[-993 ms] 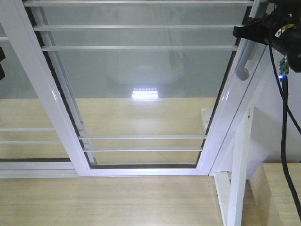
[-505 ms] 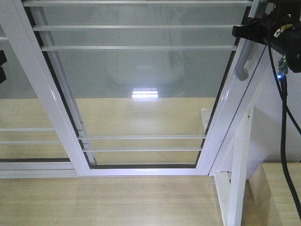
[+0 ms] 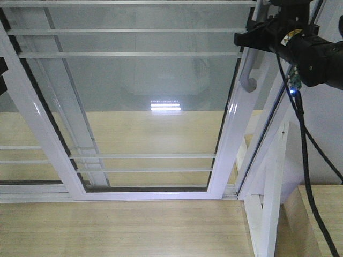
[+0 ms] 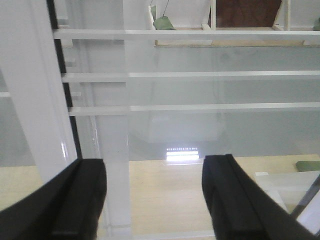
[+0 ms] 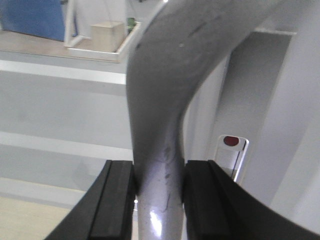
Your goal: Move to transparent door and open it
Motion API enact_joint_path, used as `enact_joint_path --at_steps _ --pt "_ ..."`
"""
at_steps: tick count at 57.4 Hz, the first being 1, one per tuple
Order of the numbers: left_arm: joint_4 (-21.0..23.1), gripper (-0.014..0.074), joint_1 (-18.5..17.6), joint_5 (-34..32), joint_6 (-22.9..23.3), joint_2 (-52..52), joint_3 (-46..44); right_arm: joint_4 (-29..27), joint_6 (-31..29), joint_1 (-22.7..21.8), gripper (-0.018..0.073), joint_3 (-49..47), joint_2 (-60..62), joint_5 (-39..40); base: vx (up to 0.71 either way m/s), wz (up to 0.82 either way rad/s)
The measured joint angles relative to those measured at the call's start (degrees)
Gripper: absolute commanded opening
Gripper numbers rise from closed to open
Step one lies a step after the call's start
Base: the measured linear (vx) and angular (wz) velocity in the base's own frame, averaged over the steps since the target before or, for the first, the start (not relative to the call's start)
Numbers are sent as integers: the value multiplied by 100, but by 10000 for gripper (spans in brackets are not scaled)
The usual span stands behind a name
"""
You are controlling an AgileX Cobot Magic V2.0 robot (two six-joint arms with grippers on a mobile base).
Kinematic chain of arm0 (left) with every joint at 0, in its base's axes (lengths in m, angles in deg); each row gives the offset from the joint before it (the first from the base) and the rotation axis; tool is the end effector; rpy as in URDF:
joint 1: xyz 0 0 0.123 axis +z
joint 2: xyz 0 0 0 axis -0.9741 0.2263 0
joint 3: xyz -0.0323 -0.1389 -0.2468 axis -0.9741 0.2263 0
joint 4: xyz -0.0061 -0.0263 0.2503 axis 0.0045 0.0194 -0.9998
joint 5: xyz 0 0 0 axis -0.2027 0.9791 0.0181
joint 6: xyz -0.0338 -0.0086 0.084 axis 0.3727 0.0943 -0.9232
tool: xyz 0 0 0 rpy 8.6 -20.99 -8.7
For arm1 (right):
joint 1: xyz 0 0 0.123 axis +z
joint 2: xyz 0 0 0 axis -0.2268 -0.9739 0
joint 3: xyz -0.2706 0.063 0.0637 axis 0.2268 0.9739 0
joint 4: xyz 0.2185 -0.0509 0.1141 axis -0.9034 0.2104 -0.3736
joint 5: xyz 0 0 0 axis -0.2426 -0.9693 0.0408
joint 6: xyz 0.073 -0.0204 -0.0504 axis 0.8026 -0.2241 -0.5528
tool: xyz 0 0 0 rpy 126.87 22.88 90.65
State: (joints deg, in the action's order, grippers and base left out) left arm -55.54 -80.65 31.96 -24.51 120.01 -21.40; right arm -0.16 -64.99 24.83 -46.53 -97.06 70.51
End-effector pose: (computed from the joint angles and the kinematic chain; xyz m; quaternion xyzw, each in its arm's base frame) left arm 0.1954 -0.0154 0.3322 0.0092 0.8047 -0.0497 0.5915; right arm 0.4076 0.0855 0.2687 -0.0990 0.7798 0.0551 0.6157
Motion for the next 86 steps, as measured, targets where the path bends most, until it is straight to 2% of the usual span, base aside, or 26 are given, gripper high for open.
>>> enact_joint_path --at_steps 24,36,49,57,63,72,78,86 --pt "0 536 0 1 -13 0 0 288 0 873 -8 -3 92 -99 0 0" --pt "-5 536 0 1 -589 37 0 375 0 1017 -8 123 557 -759 0 0" --pt "-5 536 -129 -147 -853 633 0 459 -80 1075 -8 1411 1737 -605 0 0" --pt "0 536 -357 -837 -862 1211 0 526 -132 1075 -8 2312 2495 -464 0 0" --pt "0 536 -486 -1494 -660 1663 0 526 -171 1075 -8 2777 2922 -414 0 0" --pt "0 534 -570 -2188 -50 2336 -114 526 -291 1075 -8 3006 3172 -424 0 0" --pt "-52 534 -576 -2311 143 2752 -412 526 -308 1075 -8 3010 3178 -424 0 0" --pt "-351 534 -601 -2353 241 3241 -1011 526 -425 1075 -8 3010 3178 -410 0 0"
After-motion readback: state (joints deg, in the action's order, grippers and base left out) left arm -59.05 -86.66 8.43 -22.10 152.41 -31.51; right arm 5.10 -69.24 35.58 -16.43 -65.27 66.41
